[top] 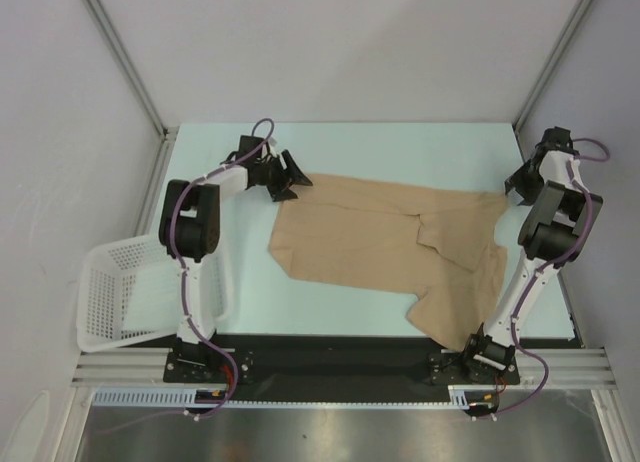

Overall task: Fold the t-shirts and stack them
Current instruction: Fold the tshirt

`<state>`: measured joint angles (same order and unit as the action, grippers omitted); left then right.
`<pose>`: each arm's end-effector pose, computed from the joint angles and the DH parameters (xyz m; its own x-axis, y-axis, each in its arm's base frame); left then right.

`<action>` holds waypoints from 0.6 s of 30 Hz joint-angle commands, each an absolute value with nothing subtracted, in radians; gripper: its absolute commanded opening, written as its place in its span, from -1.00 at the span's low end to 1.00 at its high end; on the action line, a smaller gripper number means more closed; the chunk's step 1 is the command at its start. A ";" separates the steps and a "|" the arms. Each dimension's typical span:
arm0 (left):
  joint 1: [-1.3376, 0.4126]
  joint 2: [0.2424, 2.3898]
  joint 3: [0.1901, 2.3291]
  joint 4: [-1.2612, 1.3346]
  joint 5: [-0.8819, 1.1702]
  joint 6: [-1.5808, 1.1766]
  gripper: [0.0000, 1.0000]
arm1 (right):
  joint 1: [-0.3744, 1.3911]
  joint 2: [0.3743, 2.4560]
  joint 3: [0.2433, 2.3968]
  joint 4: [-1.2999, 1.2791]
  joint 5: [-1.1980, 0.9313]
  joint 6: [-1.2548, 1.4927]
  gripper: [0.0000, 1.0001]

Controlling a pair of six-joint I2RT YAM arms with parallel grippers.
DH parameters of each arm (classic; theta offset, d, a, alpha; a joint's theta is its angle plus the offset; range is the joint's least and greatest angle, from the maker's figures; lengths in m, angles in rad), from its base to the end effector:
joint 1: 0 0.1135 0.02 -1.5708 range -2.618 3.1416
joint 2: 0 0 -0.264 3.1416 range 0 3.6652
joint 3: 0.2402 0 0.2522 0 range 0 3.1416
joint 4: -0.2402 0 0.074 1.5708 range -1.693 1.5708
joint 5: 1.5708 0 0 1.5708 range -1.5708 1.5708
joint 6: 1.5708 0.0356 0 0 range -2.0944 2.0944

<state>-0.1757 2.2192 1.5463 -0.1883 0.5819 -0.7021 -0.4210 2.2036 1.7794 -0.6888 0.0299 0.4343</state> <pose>0.4652 -0.1025 0.1395 -0.8923 -0.3896 -0.2282 -0.1017 0.6659 -0.7391 0.4308 -0.1941 0.1819 -0.5657 0.7142 -0.4122 0.7260 0.6684 0.1616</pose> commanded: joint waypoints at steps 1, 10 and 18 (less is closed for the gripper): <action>-0.172 2.102 1.598 -0.293 0.543 -0.580 0.51 | -0.410 2.220 1.938 -0.819 0.133 0.393 0.08; -0.196 1.852 1.565 -0.472 0.347 -0.385 0.62 | -0.370 2.056 1.838 -0.839 0.131 0.359 0.65; -0.189 2.034 1.688 -0.436 0.362 -0.305 0.67 | -0.406 2.037 1.684 -0.703 -0.104 0.348 0.78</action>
<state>-0.1890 1.9209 1.6180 -0.4236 0.3981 -0.3634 -0.3843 2.0773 1.7313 -0.7616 -0.0132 0.3607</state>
